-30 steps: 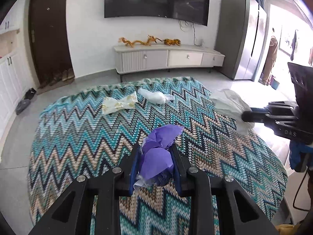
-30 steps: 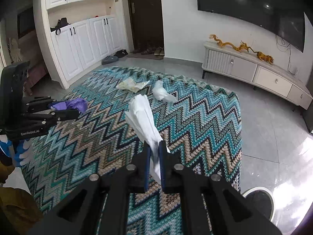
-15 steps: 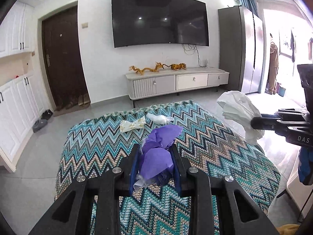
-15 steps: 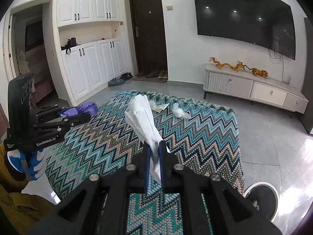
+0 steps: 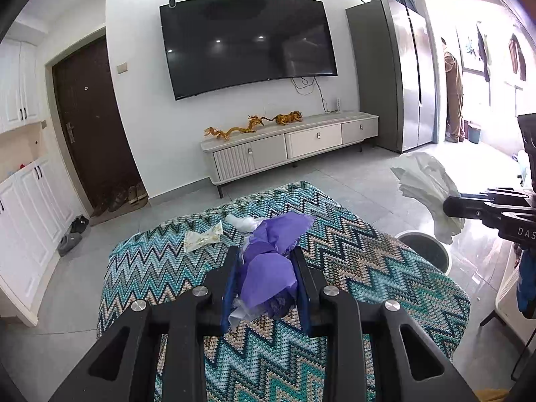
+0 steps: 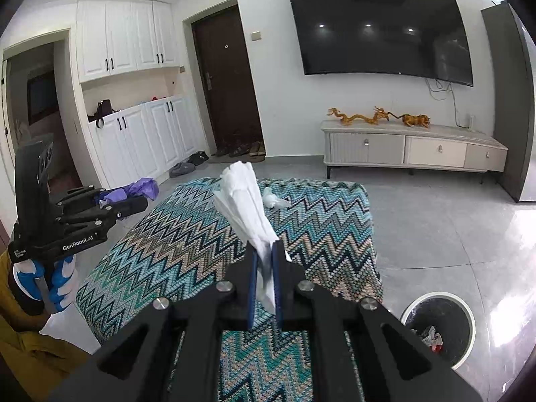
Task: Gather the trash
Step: 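Lift the glove and tissue and carry them over the bin, then open both tools over the bin to drop glove and tissue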
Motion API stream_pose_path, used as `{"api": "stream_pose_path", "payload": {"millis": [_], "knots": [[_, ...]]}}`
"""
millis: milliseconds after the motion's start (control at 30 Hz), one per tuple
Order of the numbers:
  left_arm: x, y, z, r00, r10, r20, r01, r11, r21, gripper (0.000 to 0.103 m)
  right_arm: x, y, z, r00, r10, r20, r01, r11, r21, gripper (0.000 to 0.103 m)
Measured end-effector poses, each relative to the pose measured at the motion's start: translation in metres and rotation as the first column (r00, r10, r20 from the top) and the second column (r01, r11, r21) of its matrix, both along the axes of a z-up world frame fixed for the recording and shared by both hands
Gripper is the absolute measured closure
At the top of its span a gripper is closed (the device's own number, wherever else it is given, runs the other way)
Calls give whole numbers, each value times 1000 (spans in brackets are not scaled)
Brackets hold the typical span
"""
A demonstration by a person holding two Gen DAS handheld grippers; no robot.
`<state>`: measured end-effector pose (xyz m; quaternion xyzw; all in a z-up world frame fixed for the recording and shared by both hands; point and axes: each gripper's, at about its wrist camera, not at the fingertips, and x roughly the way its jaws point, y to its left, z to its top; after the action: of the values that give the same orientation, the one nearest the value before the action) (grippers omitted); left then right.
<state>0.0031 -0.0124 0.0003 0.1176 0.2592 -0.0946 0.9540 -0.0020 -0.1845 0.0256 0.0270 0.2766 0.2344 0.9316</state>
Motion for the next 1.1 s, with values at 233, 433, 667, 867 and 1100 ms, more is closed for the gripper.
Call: {"api": "stream_pose_path", "payload": {"millis": [233,433,667,867,1100], "knots": [[32,-73,0,994,-101,-45,104,991,79,75,2,-74,-17,991,-136,-12,136,988,69,95],[75,-159,-19,961,-235,-147,250,964,93,75,18,-146,-62,954,-283,-95,294,947,130,95],[132,-260,-70,880,-357,-314,390,920,46,75,38,-213,-124,876,-425,-227,461,877,136,95],[170,-328,-112,816,-404,-412,449,893,13,75,58,-254,-169,806,-499,-319,554,826,107,95],[207,-386,-151,737,-443,-510,469,879,-86,74,88,-287,-216,727,-548,-413,629,774,81,95]]}}
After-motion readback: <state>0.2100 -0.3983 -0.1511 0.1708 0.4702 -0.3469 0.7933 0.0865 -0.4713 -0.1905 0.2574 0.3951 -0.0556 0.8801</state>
